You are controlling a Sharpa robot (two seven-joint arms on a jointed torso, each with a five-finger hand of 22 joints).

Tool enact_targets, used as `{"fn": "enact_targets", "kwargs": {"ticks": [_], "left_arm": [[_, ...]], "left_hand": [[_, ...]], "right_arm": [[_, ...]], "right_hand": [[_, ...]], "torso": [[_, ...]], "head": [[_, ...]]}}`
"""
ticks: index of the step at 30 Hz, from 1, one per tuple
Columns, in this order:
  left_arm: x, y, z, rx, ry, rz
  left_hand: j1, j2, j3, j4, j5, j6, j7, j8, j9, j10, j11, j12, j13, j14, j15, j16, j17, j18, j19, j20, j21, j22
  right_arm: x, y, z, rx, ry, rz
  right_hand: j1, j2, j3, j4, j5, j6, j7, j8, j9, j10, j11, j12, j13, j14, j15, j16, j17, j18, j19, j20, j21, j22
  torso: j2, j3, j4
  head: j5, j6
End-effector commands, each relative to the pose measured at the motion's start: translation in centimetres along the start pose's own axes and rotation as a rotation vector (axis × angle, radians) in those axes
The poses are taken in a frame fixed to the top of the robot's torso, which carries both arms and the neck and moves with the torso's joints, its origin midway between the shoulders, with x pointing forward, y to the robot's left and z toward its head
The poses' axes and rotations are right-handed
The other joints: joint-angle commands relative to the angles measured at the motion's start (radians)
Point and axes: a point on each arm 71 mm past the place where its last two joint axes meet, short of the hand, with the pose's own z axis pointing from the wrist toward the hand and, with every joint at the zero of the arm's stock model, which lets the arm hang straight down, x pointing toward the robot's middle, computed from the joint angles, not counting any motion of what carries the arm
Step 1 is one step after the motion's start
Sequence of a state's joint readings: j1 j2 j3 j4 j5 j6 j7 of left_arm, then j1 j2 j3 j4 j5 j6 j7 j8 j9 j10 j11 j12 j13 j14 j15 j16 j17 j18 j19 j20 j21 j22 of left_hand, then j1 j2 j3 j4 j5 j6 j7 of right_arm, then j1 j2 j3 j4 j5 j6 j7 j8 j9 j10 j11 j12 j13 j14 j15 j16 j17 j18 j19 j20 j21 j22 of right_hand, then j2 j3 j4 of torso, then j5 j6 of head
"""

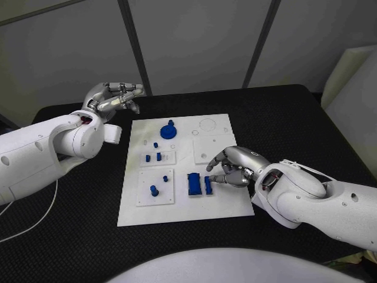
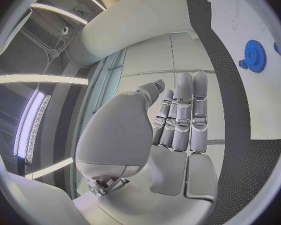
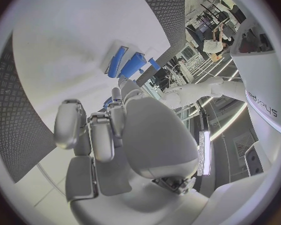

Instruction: Assemble the parts on the task board

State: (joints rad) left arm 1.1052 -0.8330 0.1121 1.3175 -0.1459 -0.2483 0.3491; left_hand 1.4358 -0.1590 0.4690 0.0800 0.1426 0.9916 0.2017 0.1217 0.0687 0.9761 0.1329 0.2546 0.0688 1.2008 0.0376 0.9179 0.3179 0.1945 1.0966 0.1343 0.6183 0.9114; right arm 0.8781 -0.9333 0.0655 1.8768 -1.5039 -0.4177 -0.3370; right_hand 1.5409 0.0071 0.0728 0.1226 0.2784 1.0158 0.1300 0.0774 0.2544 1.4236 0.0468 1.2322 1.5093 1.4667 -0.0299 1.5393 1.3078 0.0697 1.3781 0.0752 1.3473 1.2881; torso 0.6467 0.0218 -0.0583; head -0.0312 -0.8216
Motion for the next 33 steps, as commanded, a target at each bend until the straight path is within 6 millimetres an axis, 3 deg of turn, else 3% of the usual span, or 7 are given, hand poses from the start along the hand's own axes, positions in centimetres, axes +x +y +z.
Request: {"fn": "enact_targets", "kwargs": {"ticks": [1,26,33], "left_arm": [[0.1,-0.1,0.0,0.005,0.006,-0.005],[0.1,-0.1,0.1,0.005,0.007,-0.006],[0.0,-0.1,0.0,0.004,0.006,-0.005]], "left_hand": [[-0.005,0.003,-0.006,-0.002,-0.004,-0.007,0.001,0.006,-0.001,-0.006,0.001,0.004,-0.001,-0.007,0.003,-0.002,-0.001,-0.012,-0.007,0.003,-0.006,-0.001],[-0.006,0.004,-0.007,-0.003,-0.004,-0.009,0.002,0.008,-0.001,-0.008,0.002,0.008,0.000,-0.007,0.003,-0.001,-0.003,-0.011,-0.006,0.003,-0.007,-0.002],[-0.006,0.004,-0.007,-0.003,-0.004,-0.009,0.002,0.008,-0.001,-0.008,0.002,0.008,0.000,-0.007,0.003,-0.001,-0.003,-0.011,-0.006,0.003,-0.007,-0.002]], "right_arm": [[0.4,0.2,0.1,-0.029,0.046,-0.030],[1.4,-0.1,0.2,-0.009,0.085,-0.039],[1.3,0.0,0.2,-0.004,0.061,-0.047]], "right_hand": [[0.000,-0.003,0.012,0.001,0.006,0.016,0.001,-0.006,-0.009,0.007,-0.005,0.008,-0.149,0.092,0.001,0.001,0.206,0.002,0.002,0.006,0.004,0.002],[-0.044,-0.020,0.046,0.017,0.006,0.057,-0.008,-0.008,-0.043,0.011,-0.011,0.018,-0.144,0.092,-0.003,0.003,0.209,0.001,0.004,0.003,0.008,0.008],[-0.060,-0.032,0.056,0.019,-0.003,0.095,-0.021,0.005,-0.050,0.016,-0.021,0.028,-0.138,0.092,-0.010,0.003,0.209,0.001,0.006,-0.002,0.009,0.011]], "torso": [[0.001,-0.0002,-0.0004],[0.000,-0.0004,-0.0017],[-0.001,-0.0008,-0.0011]], "head": [[0.001,-0.002],[0.006,-0.010],[0.004,-0.011]]}}
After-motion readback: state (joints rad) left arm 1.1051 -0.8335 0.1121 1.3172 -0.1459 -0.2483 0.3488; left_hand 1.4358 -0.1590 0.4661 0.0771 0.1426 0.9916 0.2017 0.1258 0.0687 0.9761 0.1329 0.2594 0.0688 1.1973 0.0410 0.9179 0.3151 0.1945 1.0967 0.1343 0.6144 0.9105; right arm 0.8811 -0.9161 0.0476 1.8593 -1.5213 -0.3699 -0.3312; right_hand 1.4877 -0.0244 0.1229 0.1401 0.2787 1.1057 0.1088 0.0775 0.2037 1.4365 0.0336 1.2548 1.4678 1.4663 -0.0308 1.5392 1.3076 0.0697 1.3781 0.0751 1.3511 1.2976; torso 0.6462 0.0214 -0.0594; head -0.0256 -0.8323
